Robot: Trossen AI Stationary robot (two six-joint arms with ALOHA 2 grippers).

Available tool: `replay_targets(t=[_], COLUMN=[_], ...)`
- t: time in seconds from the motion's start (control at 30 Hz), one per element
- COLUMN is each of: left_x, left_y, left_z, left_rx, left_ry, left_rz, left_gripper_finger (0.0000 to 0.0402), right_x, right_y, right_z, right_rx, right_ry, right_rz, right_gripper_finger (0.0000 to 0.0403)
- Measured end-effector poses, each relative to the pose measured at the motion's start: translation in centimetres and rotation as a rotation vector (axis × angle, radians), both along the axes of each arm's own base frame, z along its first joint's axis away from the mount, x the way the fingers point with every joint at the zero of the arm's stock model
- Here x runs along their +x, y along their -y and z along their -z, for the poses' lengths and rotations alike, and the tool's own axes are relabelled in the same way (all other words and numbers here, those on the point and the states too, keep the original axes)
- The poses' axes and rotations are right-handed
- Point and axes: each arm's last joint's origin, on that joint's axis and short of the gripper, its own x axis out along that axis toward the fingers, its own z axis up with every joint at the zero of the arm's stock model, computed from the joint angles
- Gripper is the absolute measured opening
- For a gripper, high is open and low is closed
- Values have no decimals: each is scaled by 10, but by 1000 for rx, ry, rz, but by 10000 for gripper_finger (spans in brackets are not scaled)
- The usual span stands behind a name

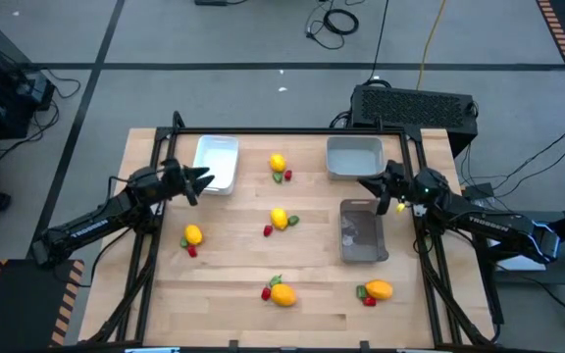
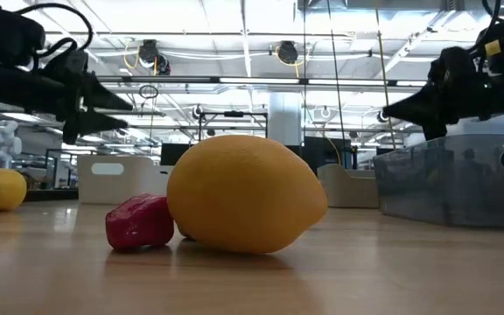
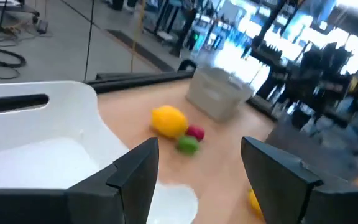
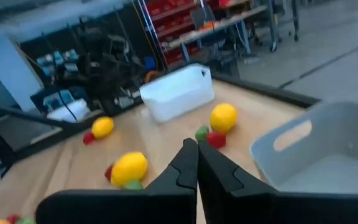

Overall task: Sort produce into baskets
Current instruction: Put the yellow lemon into the gray bin

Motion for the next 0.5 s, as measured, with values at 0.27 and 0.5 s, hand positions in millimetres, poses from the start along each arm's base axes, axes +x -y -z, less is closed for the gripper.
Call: replay_targets(t=[0.27,0.5], left_x=[0,0], left_y=[-2,-3], left_z=[-13,-27], left_rx=[58,89], left_ry=[115,270], left_rz=[-62,-94], left_gripper_finger=[235,235], right_x=[1,11], right_y=[0,-1], right_z=[-10,-32], right_rx=[-57,-94], right_ry=[90,86], right_rz=[-9,-56], right_gripper_finger=[41,88])
